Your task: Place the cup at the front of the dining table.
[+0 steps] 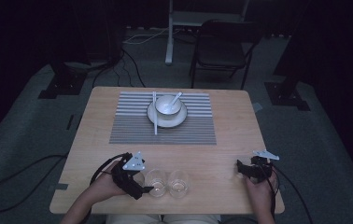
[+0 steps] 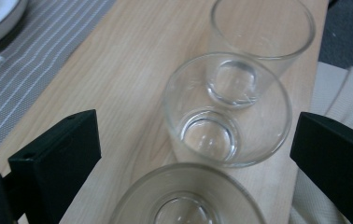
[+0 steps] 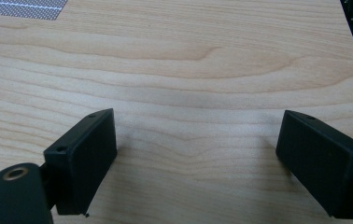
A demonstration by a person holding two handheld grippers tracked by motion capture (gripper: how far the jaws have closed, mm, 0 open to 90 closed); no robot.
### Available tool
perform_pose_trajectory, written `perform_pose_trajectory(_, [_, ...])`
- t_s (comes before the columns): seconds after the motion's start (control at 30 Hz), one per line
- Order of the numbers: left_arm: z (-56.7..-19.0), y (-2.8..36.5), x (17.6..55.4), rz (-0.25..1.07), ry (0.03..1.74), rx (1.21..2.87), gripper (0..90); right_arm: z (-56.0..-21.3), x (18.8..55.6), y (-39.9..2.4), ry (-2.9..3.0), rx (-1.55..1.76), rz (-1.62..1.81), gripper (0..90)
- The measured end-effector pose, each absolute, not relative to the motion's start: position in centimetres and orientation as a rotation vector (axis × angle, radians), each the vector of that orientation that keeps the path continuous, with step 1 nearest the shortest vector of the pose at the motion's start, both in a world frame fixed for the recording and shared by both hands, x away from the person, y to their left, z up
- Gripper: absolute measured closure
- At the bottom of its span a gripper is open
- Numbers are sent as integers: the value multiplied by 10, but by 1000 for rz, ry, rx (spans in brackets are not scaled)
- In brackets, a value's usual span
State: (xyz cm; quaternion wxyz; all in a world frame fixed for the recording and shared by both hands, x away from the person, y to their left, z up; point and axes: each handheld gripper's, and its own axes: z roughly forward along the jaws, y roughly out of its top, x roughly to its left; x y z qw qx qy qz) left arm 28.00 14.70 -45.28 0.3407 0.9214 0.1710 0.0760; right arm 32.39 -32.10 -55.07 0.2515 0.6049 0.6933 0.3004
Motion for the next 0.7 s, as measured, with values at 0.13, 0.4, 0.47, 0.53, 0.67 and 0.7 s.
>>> perform_pose_trajectory(0.13, [-453,137,280,206,414,2442,18,-551,324,-321,1886,1645,817,117])
perform_pose_trajectory(0.4, [-456,121,280,208,370,2512,18,-551,324,-321,1886,1646,817,117])
perform_pose_trajectory(0.47, [-458,117,280,216,359,2539,18,-551,324,-321,1886,1645,817,117])
perform_pose_trajectory(0.53, [-460,114,280,219,357,2552,18,-551,324,-321,1886,1646,817,117])
perform_pose_trajectory(0.67, [-463,109,280,212,334,2574,46,-551,324,-321,1886,1646,817,117])
perform_pose_trajectory(0.7, [-464,108,281,228,339,2576,48,-551,324,-321,1886,1645,817,117])
